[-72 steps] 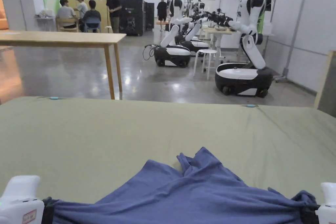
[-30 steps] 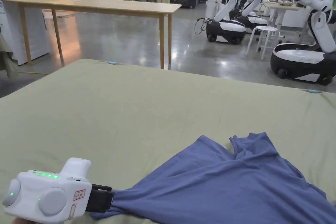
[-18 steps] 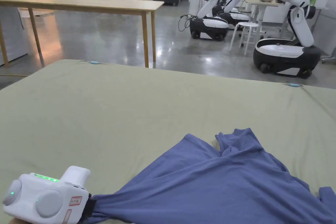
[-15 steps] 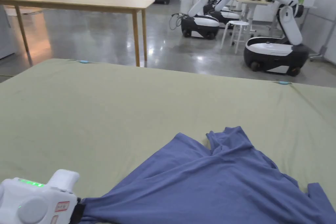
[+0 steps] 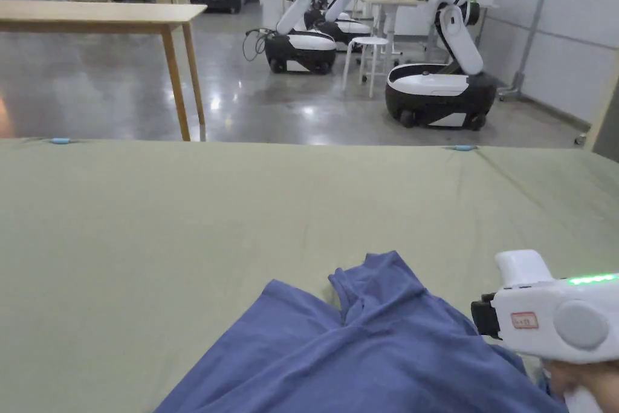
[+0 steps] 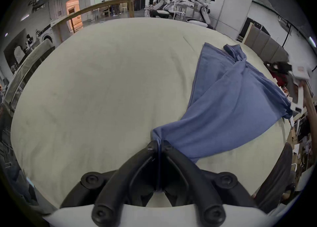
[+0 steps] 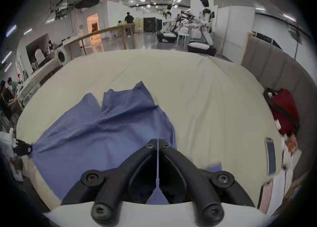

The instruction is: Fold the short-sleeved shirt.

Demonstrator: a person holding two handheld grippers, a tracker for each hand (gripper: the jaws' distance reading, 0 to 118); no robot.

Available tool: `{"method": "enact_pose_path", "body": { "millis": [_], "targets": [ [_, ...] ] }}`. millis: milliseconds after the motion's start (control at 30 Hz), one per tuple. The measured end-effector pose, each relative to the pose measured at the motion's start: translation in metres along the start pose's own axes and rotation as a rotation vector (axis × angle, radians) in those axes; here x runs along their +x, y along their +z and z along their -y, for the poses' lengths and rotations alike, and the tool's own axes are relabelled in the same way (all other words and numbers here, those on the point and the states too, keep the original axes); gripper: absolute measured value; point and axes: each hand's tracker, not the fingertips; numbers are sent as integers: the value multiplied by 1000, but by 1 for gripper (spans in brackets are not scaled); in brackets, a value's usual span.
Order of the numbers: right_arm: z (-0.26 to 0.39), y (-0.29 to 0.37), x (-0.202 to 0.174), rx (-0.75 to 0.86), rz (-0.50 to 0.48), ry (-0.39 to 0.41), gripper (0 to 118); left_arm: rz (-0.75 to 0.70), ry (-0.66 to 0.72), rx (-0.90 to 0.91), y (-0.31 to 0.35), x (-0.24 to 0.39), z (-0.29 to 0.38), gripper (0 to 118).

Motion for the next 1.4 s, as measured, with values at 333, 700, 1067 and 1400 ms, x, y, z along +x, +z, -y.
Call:
{"method": "enact_pose_path", "body": {
  "millis": [333, 700, 1067, 1400],
  "targets": [
    [-42, -112, 5, -212, 13, 145, 113, 38, 18, -18, -16, -16, -6, 0],
    [-34, -93, -3, -206, 33, 106, 3, 20, 2, -18, -18, -18, -6, 0],
    [-86, 145, -3, 170, 13, 172, 2, -43, -13, 230, 76, 13, -48, 0],
    [-112, 323, 6, 422, 119, 152, 2, -102, -37, 505, 185, 41, -148, 0]
  ]
}}
